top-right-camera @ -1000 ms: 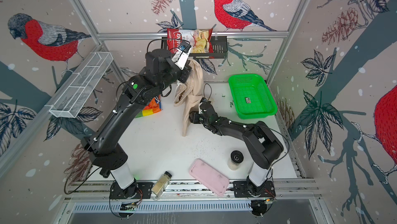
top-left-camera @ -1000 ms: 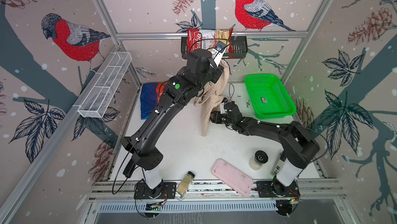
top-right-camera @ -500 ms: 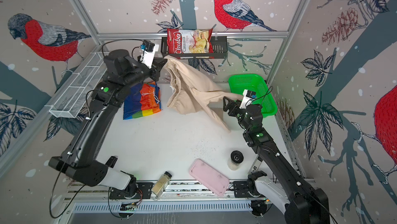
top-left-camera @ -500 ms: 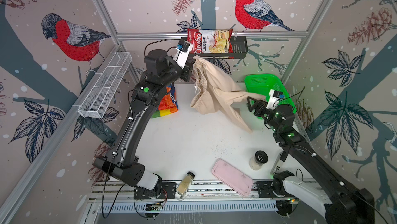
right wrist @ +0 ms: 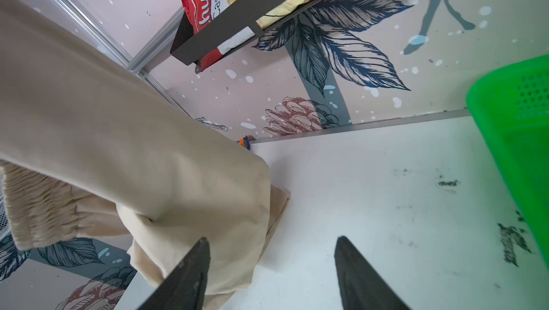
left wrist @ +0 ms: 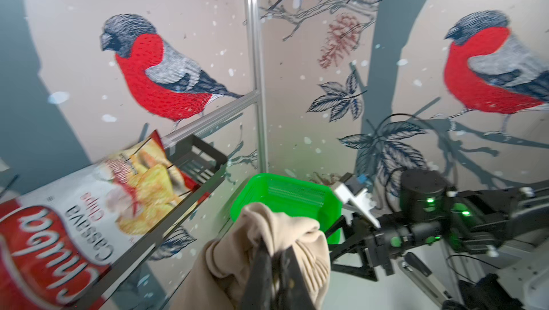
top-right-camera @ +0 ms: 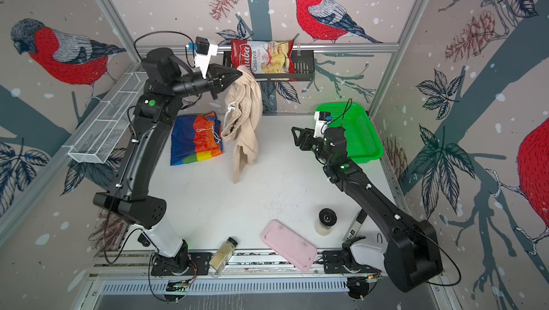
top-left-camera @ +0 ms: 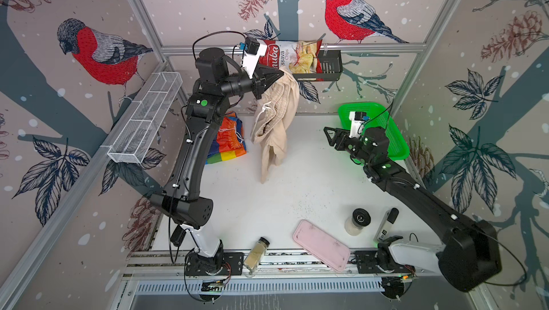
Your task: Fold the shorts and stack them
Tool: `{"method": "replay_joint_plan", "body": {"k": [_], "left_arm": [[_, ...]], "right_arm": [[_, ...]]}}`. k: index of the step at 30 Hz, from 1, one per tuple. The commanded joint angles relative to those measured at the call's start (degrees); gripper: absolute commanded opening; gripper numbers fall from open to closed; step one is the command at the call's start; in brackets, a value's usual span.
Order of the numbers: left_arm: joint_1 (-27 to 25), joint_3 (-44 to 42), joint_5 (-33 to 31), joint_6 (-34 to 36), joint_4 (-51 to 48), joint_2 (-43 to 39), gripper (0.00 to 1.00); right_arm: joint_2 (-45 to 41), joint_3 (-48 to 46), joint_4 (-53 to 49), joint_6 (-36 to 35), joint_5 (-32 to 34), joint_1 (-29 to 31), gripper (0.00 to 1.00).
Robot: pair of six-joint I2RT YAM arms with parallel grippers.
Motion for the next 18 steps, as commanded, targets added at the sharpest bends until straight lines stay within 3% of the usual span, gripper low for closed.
{"method": "replay_joint_plan", "body": {"k": [1,5,7,8,10,11,12,15,17,18], "left_arm": [[0.11,2.18,11.53,-4.38,4.46,1.12,0.0],[0.4,-1.65,17.97,-8.54,10.63,-0.51,0.0],[1.21,-6.86,23.39,-15.34,21.18,-2.6,0.0],[1.79,-11.62,25.46,-25.05,33.44,-4.24,0.0],[4.05,-22.54,26.3,-50.3,67.42,-7.21,0.0],[5.78,-26.36,25.53,-63.62,84.75,-7.8,0.0],[7.69,-27.86,24.58,-74.03,96.08,-7.62,0.0],[10.29,-27.01,24.44,-91.03,113.67,-5.49,0.0],[10.37,-26.78,24.88,-92.91,114.06,-4.57,0.0],[10.39,-27.0,25.16,-92.79,113.53,-4.27,0.0]], "right_arm": [[3.81,2.51,3.67,1.6,-6.23,-2.08,0.7],[9.15,4.93,3.93,3.52,-15.21,-7.49,0.71],[11.46,5.28,4.39,3.72,-19.24,-9.57,0.71],[12.73,5.32,5.35,3.62,-22.49,-10.4,0.64],[15.15,6.17,5.43,3.42,-29.14,-11.43,0.51],[15.96,6.21,5.42,3.22,-31.0,-11.39,0.49],[16.24,5.59,6.14,3.29,-32.28,-11.21,0.48],[16.01,2.51,8.36,3.94,-33.03,-10.82,0.63],[15.81,-0.17,10.72,5.21,-33.56,-10.89,0.75],[15.82,-2.09,13.08,6.62,-34.41,-10.85,0.97]]}}
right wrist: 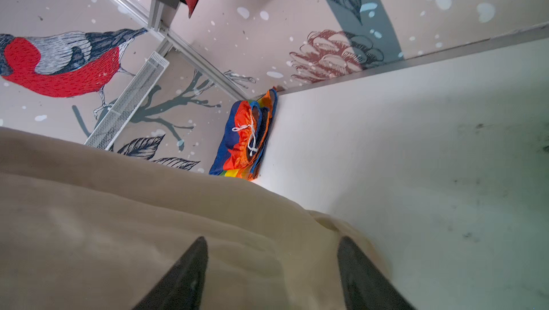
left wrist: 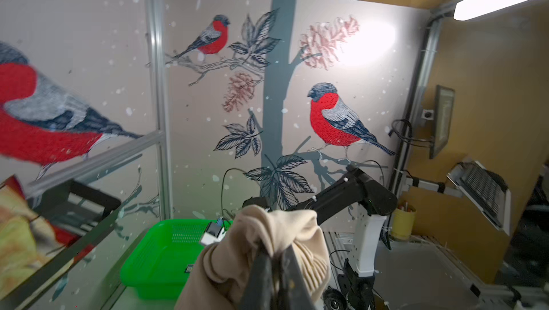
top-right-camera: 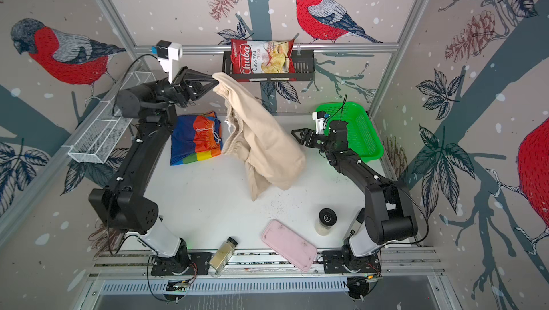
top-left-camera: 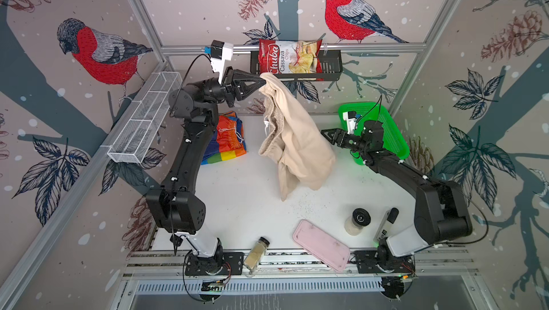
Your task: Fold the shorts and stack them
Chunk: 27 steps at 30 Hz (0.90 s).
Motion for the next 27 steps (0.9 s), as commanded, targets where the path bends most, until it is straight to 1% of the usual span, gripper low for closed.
{"method": "replay_joint_plan", "body": {"k": [1,2,3,6,8,10,12,13,15,18,20,23,27], "left_arm": [[0.52,-0.45,1.3,-16.19,18.26,1.1,0.0],[0.53,-0.89,1.37,-16.66,18.14,1.44,0.0],[0.53,-1.14,1.39,-17.81,19.33,1.8,0.0],[0.62,-0.77,1.5,-21.78,23.4,2.7,0.0],[0.7,-0.39,1.82,-21.26,21.83,2.63,0.0],[1.01,-0.92,1.92,-18.92,19.11,1.97,0.0],[1.32,-1.84,1.75,-16.39,16.39,0.98,0.0],[1.4,-2.18,1.86,-15.82,15.9,0.67,0.0],[1.49,-2.78,1.86,-14.48,14.5,0.03,0.0],[1.5,-3.31,1.9,-12.57,12.4,-0.44,0.0],[1.59,-3.21,1.74,-12.63,12.34,-0.32,0.0],[1.59,-3.11,1.63,-12.74,12.39,-0.23,0.0],[1.59,-2.9,1.31,-13.43,13.14,-0.28,0.0]], "right_arm": [[-0.13,-4.24,8.92,4.24,-5.43,0.06,1.0],[0.16,-7.12,15.08,7.93,-8.31,0.4,1.0],[0.41,-9.57,20.72,11.63,-9.65,0.86,0.99],[0.11,-15.44,29.39,17.02,-7.86,2.1,1.0],[0.0,-18.22,34.29,19.97,-7.52,3.43,1.0],[-0.36,-19.03,34.46,20.08,-6.15,6.33,1.0],[-0.25,-19.04,34.07,19.98,-4.19,10.5,0.99],[0.08,-19.31,35.23,20.69,-3.76,11.91,0.99],[0.87,-20.62,40.78,24.17,-3.71,14.21,1.0],[2.11,-22.13,45.04,27.32,-4.56,16.52,1.0],[2.6,-23.56,46.37,27.88,-4.16,17.88,0.99],[4.09,-26.24,52.27,30.74,-3.38,19.41,0.99],[10.14,-26.5,59.52,35.36,-2.95,20.61,1.0]]}}
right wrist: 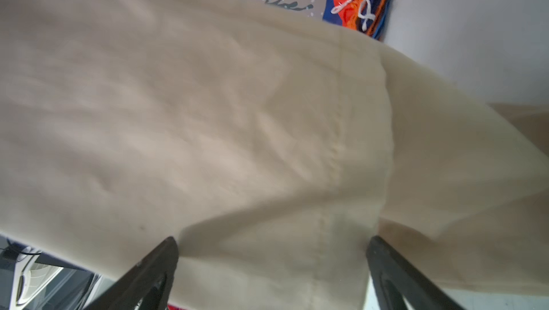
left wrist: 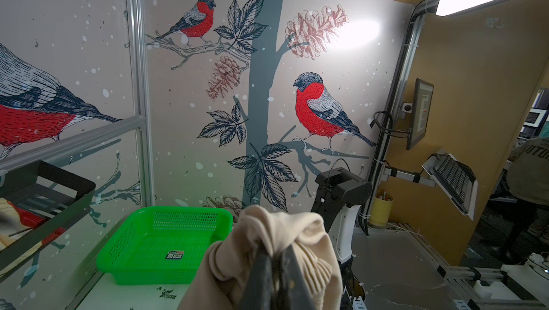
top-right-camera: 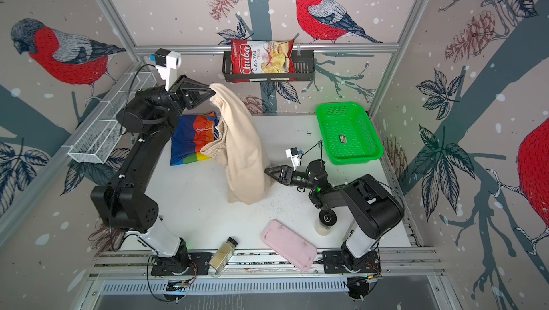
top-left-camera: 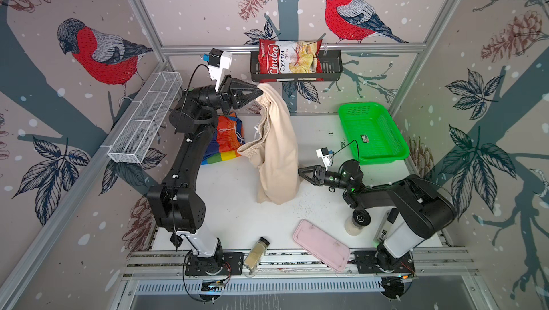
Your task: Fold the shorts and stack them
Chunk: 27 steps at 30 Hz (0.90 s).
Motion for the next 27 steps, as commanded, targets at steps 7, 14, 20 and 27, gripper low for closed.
{"method": "replay_joint_plan", "body": {"k": [7,14,20,27], "left_arm": [[0.08,-0.82,-1.21,-1.05,2.76,-1.87,0.0],[0.25,-2.52,-0.85,3.61,-1.85,-3.6,0.0],[0.32,-3.21,-1.1,3.91,-2.16,-3.57,0.0],[0.43,-3.3,-1.25,4.71,-3.35,-2.8,0.0]], "right_arm": [[20.94,5.29,35.37,22.86,-1.37,-1.93,0.99],[19.91,9.98,35.29,23.82,-1.92,-0.58,0.82],[19.79,15.96,35.37,26.71,-3.2,0.4,0.74],[18.59,23.44,35.37,31.35,-4.73,0.06,0.0]]}}
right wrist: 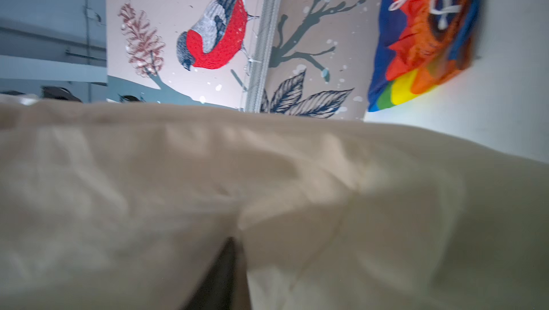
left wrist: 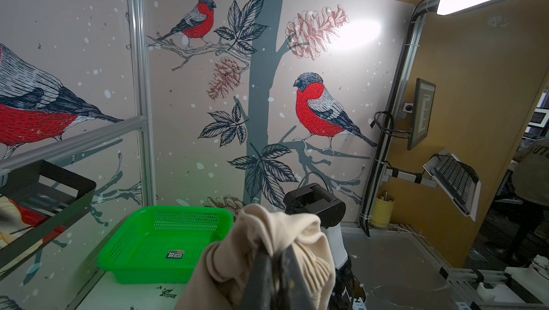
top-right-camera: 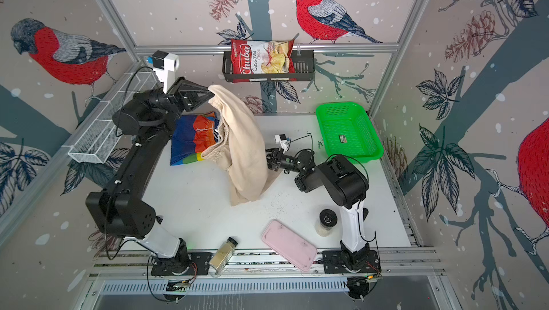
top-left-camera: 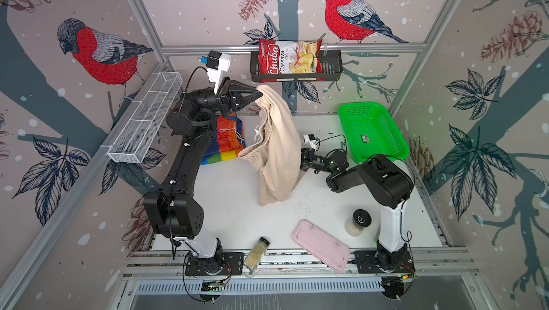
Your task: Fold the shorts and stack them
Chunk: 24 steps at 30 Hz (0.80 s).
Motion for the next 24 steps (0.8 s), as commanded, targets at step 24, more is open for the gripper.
{"method": "replay_joint_plan", "body": {"k": [24], "left_arm": [[8.87,15.44,-18.12,43.33,-62.96,11.66,0.0]], "right_arm": [[-20.23,20.67,-61.78,-47.34,5.46,-24.41,0.0]]}}
